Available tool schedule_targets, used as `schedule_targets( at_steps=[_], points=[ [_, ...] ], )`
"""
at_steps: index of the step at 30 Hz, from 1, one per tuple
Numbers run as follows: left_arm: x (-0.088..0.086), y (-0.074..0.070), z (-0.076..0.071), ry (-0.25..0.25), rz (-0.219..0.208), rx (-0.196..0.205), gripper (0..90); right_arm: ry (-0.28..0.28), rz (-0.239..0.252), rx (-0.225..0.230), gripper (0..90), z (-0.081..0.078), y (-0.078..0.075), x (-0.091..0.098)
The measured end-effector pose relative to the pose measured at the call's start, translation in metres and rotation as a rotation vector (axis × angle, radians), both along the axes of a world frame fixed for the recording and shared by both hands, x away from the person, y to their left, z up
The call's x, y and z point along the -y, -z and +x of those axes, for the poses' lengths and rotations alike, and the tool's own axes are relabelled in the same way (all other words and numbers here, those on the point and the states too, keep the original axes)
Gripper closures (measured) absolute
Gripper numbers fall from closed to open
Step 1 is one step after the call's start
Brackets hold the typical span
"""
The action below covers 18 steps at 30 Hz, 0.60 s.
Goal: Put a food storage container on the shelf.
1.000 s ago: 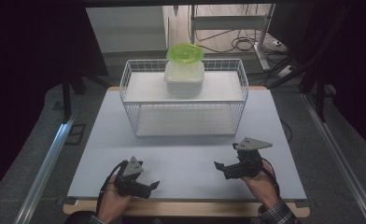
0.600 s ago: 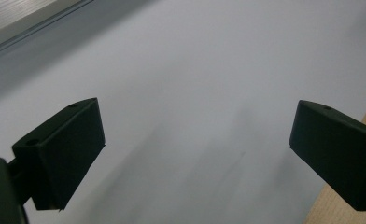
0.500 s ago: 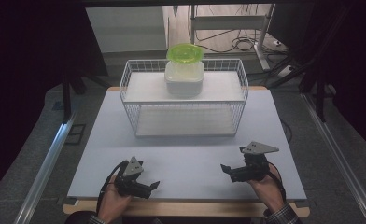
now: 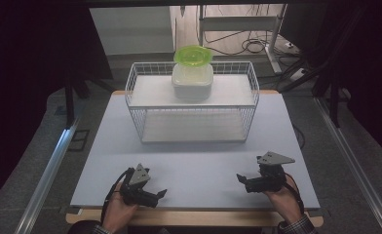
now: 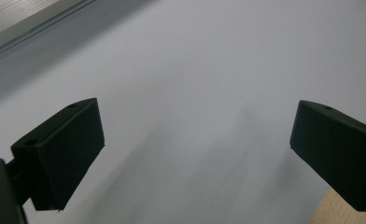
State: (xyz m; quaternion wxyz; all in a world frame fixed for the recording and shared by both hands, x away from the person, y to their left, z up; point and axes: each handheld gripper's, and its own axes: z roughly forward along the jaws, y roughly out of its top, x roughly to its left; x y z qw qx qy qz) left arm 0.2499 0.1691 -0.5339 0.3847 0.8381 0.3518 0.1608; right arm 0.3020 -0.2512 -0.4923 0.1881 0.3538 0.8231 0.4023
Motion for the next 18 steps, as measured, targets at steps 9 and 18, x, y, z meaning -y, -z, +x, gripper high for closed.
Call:
schedule_targets(
  at_steps=[9,18],
  points=[
    [0.0,0.0,0.0,0.0,0.005,0.002,2.6,-0.007,-0.022,-0.064,0.5,0.003,0.013,0.003],
    [0.0,0.0,0.0,-0.001,0.007,0.005,2.6,-0.013,-0.065,-0.09,0.5,0.004,0.018,0.0]
  ],
)
